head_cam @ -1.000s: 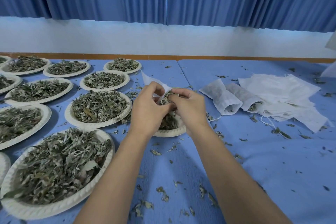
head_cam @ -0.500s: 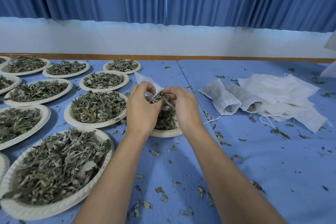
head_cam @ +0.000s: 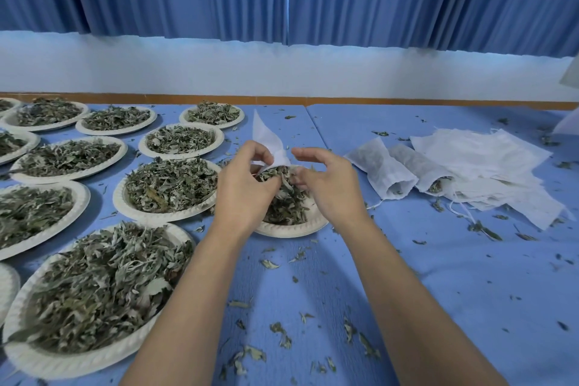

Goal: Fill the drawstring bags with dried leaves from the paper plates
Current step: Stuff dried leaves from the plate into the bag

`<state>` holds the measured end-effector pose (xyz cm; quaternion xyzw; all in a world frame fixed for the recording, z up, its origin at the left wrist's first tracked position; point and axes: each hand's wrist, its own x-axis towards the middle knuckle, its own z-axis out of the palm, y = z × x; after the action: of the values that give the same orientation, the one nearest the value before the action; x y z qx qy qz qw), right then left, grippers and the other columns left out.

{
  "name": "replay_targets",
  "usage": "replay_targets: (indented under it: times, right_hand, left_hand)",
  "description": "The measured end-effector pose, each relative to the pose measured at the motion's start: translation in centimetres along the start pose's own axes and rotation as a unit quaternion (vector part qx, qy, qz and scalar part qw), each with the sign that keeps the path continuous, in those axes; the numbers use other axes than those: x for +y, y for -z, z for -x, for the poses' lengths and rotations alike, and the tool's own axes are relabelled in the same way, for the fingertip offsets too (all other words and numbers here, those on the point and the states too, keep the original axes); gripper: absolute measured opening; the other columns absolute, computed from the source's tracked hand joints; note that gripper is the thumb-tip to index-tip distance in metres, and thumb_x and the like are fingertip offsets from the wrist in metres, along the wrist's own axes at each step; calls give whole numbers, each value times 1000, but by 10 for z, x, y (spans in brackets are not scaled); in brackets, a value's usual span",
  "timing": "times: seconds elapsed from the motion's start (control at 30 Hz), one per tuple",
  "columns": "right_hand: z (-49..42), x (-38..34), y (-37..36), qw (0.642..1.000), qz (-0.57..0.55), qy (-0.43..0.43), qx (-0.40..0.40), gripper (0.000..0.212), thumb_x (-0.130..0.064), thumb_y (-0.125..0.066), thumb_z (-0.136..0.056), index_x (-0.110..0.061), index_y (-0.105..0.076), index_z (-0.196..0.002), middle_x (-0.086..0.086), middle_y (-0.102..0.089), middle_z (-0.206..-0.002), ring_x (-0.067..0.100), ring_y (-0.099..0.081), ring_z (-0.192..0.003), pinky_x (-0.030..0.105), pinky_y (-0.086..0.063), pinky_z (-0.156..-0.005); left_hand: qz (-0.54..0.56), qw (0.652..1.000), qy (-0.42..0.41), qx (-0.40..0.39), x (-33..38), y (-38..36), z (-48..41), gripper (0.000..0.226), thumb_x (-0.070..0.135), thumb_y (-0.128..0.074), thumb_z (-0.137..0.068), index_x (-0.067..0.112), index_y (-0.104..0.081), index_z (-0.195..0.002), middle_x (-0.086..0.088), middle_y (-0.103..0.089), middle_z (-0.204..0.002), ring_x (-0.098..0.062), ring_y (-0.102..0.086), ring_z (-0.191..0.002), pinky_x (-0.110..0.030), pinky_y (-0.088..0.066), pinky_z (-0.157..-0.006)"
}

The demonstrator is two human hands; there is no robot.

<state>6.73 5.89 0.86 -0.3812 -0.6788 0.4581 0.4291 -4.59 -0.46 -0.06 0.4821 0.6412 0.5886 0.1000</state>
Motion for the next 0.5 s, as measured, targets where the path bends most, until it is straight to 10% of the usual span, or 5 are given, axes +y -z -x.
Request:
replay_targets:
  times: [0.27,0.5]
  right_hand:
    - [1,7,-1,984,143,106,18,22,-7,-65,-86,-11,-73,-107,1,-74,-98,-8,-59,-67,-3,-39,-65]
    - [3,12,-7,966,225,110,69,14,-16,-56,-92,-13,-68,-99,-1,-70,-92,12,-62,-81,29,-49,-75]
  left_hand:
    - [20,1000,18,-11,3,1,-1,30,6,-73,-78,28,-53,-83,17,-61,-88,-10,-60,-90,-23,-46,-78]
    - [22,999,41,-3,6,-2,-3,29,6,-72,-77,29,-56,-84,19,-61,-89,-7,-60,-89,-16,-46,-76]
